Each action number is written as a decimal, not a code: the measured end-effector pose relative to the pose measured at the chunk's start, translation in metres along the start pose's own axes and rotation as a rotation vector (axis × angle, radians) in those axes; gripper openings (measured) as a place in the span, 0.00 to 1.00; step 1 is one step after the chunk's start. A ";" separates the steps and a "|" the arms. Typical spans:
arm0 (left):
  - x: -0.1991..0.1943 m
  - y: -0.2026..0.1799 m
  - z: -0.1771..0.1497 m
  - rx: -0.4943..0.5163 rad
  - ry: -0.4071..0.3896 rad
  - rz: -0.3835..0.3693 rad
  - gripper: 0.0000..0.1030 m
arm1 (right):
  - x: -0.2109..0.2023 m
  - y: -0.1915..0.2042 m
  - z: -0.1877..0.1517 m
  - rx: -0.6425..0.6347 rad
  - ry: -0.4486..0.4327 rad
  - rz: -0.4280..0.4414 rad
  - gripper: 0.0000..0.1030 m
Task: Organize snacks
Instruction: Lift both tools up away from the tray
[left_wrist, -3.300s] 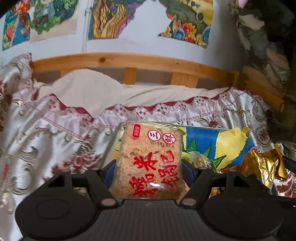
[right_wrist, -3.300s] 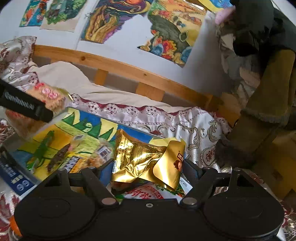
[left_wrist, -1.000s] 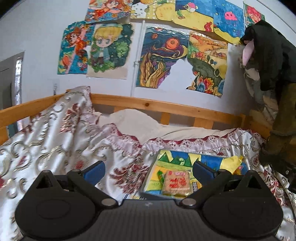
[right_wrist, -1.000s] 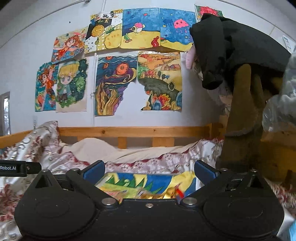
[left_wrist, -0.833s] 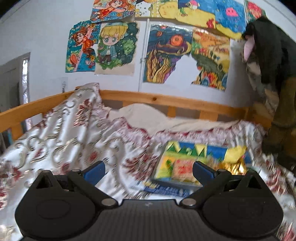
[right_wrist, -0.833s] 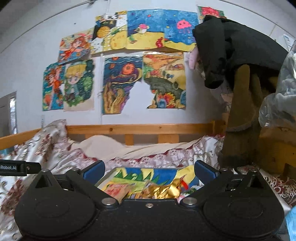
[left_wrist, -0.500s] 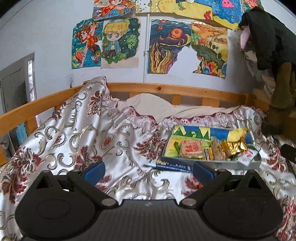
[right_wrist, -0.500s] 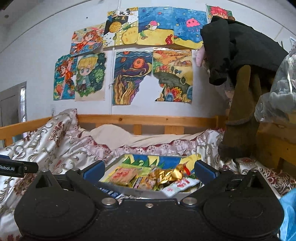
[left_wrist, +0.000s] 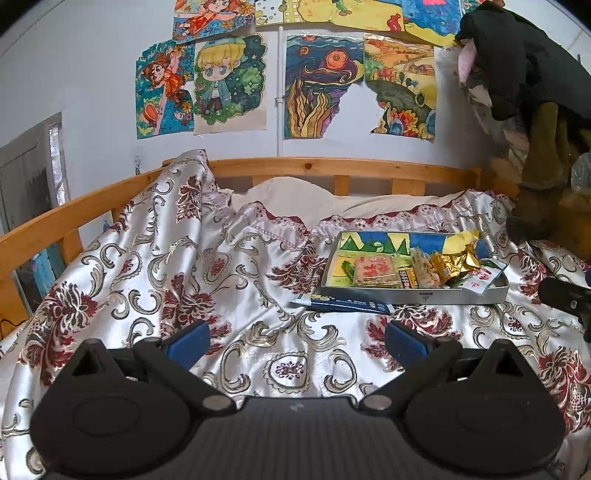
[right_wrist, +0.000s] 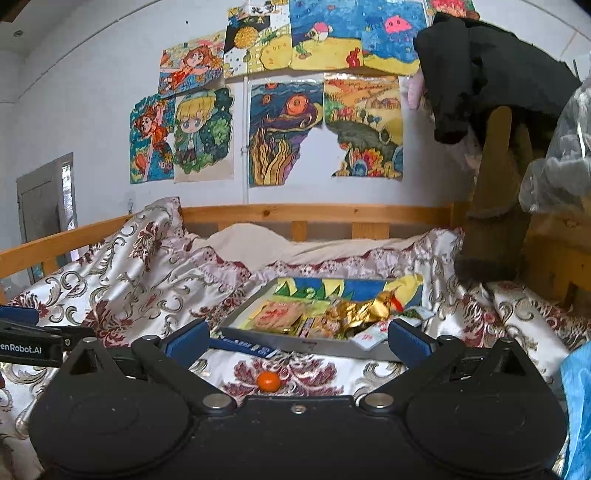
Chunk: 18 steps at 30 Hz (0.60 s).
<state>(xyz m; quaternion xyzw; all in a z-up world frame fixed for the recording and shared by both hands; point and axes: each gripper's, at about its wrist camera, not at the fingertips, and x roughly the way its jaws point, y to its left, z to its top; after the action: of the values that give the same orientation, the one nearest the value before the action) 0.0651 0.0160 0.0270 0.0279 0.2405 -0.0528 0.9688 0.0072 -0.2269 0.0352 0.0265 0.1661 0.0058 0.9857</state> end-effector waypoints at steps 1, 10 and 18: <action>-0.001 0.001 0.000 0.000 0.001 0.000 1.00 | 0.000 0.000 0.000 0.006 0.008 0.010 0.99; 0.001 0.002 -0.001 0.013 0.036 0.006 0.99 | 0.006 0.011 -0.003 -0.043 0.058 0.038 0.99; 0.006 0.003 0.002 0.026 0.052 0.000 1.00 | 0.010 0.014 -0.005 -0.059 0.075 0.034 0.99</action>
<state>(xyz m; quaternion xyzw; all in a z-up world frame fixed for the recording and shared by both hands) 0.0720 0.0182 0.0258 0.0419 0.2651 -0.0554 0.9617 0.0149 -0.2129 0.0282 0.0000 0.2023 0.0286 0.9789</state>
